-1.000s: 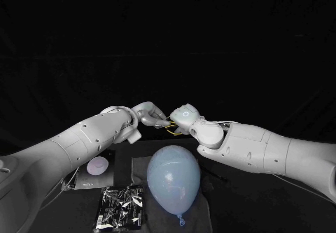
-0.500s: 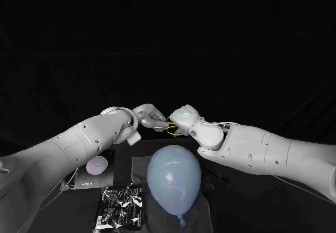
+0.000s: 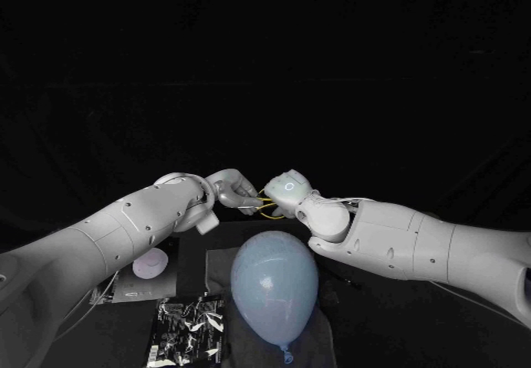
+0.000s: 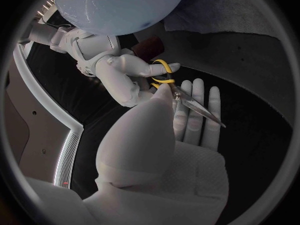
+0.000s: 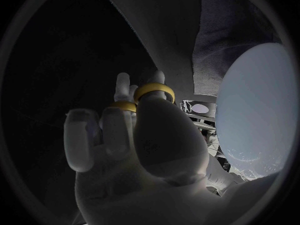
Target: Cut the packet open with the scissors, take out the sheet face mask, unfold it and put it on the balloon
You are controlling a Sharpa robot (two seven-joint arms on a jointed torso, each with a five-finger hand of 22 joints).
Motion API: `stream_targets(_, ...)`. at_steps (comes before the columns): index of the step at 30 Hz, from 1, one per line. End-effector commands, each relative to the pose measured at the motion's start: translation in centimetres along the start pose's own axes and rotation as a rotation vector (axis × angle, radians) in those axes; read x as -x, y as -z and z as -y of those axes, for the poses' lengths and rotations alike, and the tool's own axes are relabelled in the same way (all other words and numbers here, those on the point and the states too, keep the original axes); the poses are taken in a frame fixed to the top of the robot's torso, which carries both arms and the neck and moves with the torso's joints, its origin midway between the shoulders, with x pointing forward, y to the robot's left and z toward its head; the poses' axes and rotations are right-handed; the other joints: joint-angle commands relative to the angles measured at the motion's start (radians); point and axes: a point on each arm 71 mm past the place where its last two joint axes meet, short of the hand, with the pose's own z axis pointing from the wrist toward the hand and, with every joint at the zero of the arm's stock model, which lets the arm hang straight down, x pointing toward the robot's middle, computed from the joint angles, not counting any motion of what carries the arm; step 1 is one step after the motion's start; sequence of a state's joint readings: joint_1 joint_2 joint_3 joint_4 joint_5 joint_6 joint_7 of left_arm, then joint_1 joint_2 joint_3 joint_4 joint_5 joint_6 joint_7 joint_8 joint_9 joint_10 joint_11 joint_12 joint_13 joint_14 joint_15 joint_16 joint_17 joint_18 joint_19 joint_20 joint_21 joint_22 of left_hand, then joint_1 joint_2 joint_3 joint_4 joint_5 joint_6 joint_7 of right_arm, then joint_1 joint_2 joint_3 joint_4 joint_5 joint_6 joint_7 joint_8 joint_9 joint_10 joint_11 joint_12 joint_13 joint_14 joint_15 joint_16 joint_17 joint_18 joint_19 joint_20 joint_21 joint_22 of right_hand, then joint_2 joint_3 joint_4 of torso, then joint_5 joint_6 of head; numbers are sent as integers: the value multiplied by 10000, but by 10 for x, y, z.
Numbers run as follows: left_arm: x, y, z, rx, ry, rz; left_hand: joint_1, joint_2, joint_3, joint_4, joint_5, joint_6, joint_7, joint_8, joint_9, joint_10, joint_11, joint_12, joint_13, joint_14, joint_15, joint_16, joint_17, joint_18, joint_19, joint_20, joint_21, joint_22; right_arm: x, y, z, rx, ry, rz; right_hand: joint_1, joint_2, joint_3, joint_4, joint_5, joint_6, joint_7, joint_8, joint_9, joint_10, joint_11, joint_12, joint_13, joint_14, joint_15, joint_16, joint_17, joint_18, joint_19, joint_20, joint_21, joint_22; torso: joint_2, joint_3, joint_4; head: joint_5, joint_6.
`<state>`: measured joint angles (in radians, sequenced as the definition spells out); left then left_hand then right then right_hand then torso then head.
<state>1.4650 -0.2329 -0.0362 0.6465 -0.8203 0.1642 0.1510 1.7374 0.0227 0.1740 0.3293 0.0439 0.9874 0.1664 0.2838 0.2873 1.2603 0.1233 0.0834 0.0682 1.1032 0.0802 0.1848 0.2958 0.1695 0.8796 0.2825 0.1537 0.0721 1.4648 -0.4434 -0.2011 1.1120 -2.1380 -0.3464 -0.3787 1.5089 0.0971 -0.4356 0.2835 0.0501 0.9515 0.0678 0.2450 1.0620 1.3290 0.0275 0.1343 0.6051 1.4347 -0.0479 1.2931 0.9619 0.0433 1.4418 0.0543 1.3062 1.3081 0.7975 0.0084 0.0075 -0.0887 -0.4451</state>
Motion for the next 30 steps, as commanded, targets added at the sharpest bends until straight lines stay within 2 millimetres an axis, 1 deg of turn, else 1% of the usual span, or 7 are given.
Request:
stream_targets(1, -5, -1, 1, 16, -8, -336, -182, -127, 1032, -479, 45, 30, -96, 555, 120, 369, -256, -24, -1, 93, -19, 76, 81, 135, 88, -12, 43, 12, 6, -1, 2, 35, 211, 569, 409, 281, 66, 70, 7, -390, 138, -498, -263, -414, -45, -652, -605, -489, 137, -987, -1370, 445, -777, 81, -1703, 1100, 80, -4, 46, -36, 58)
stream_targets(3, -5, -1, 1, 35, -10, -331, -274, -191, 1212, -484, 37, 6, -105, 621, 217, 431, -271, -40, -1, 129, -34, 86, 139, 136, 126, -22, 59, 14, 7, -1, 2, 64, 227, 738, 350, 153, 222, 80, -1, -450, 144, -684, -384, -592, -17, -725, -858, -765, 173, -1396, -1891, 598, -1209, 130, -2610, 751, 103, -4, 59, -35, 77)
stream_targets(6, -5, -1, 0, 77, -11, -339, -414, -327, 1507, -522, 44, -33, -118, 729, 381, 525, -289, -63, 2, 181, -56, 100, 239, 137, 179, -41, 81, 16, 8, -1, 3, 59, 225, 975, 94, -258, 830, 82, 1, -581, 96, -1125, -674, -1064, 0, -716, -1598, -2288, 257, -3282, -3990, 1271, -3411, 320, -7145, -1130, 130, -13, 64, -36, 105)
stream_targets(10, -5, 0, -1, 161, -20, -374, -533, -424, 1720, -554, 45, -56, -124, 812, 509, 613, -304, -65, 9, 237, -76, 119, 320, 142, 239, -60, 111, 23, 10, 0, 3, 56, 147, 1310, -201, -760, 1666, 86, -26, -740, 92, -1508, -922, -1429, -53, -701, -2271, -3278, 317, -4254, -4293, 1332, -4062, 626, -9003, -2286, 171, -17, 82, -45, 152)
stream_targets(12, -5, 0, -1, 227, -26, -394, -643, -499, 1911, -600, 47, -75, -132, 882, 624, 731, -333, -45, 21, 338, -110, 161, 403, 148, 367, -110, 189, 50, 11, 0, 3, 93, 110, 1424, -451, -1230, 2386, 48, -19, -854, -23, -1761, -1187, -1706, -47, -680, -2765, -3969, 312, -4836, -4512, 1344, -4270, 885, -9906, -2987, 192, -17, 100, -57, 175)
stream_targets(17, -3, 1, -4, 401, 9, -296, -751, -569, 2086, -647, 43, -96, -137, 936, 726, 795, -343, -48, 22, 380, -128, 169, 470, 143, 427, -144, 228, 59, 12, 1, 3, 346, -82, 1518, -483, -1746, 3124, 86, -22, -1056, -231, -1801, -1618, -2001, -306, -716, -3359, -4553, 469, -5706, -4913, 1374, -4089, 1011, -10491, -3508, 225, -30, 106, -73, 210)
stream_targets(30, 2, 2, -9, 785, 207, 53, -914, -640, 2406, -740, 43, -132, -129, 1008, 887, 872, -347, -64, 24, 425, -142, 167, 570, 138, 473, -178, 268, 65, 7, 7, 12, 651, -831, 1408, 10, -2182, 3730, 71, -18, -1173, -564, -1816, -2493, -2417, -618, -727, -4445, -4866, 825, -7555, -5617, 1352, -3776, 993, -10879, -3712, 303, -32, 151, -86, 293)
